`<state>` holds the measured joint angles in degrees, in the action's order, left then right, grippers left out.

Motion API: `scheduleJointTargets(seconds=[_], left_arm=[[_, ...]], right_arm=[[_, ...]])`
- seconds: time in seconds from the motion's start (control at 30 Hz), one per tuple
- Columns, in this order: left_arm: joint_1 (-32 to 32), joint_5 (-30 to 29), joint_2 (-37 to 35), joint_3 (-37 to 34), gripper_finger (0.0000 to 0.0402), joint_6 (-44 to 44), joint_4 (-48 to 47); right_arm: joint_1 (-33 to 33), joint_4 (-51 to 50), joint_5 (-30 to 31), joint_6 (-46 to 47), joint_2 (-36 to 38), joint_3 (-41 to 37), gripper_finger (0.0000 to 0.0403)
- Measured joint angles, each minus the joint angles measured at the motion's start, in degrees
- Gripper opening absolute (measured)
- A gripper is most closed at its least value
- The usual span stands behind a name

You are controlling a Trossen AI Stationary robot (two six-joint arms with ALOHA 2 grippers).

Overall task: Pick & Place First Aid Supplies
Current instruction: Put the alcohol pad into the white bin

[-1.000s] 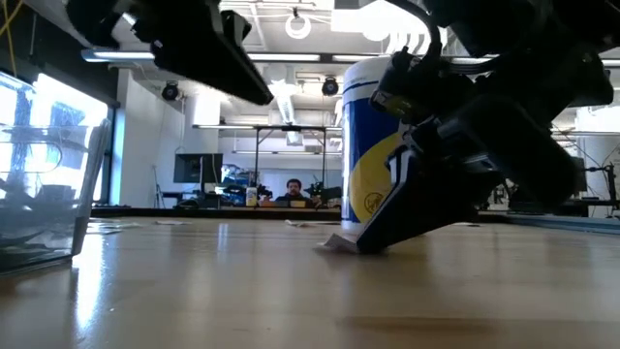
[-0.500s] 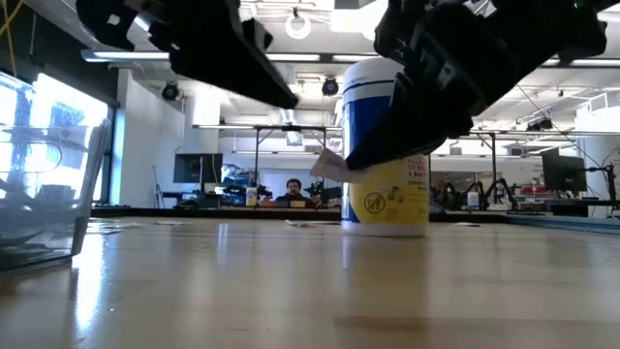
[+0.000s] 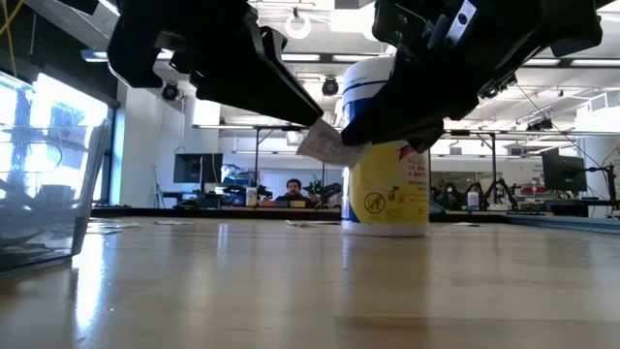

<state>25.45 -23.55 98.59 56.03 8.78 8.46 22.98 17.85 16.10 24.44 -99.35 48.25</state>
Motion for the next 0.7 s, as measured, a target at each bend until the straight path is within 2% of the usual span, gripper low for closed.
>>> scheduleJointTargets(seconds=[0.37, 0.7], left_arm=[[0.07, 1.92, 0.00, 0.00, 0.0060, 0.79, -2.62], [0.07, 2.35, 0.00, 0.00, 0.0060, 7.95, -2.13]], right_arm=[[0.02, 1.25, -1.29, -0.43, 0.04, 0.04, 0.0001], [0.02, 0.95, -1.53, 0.03, 0.10, 0.07, 0.0002]])
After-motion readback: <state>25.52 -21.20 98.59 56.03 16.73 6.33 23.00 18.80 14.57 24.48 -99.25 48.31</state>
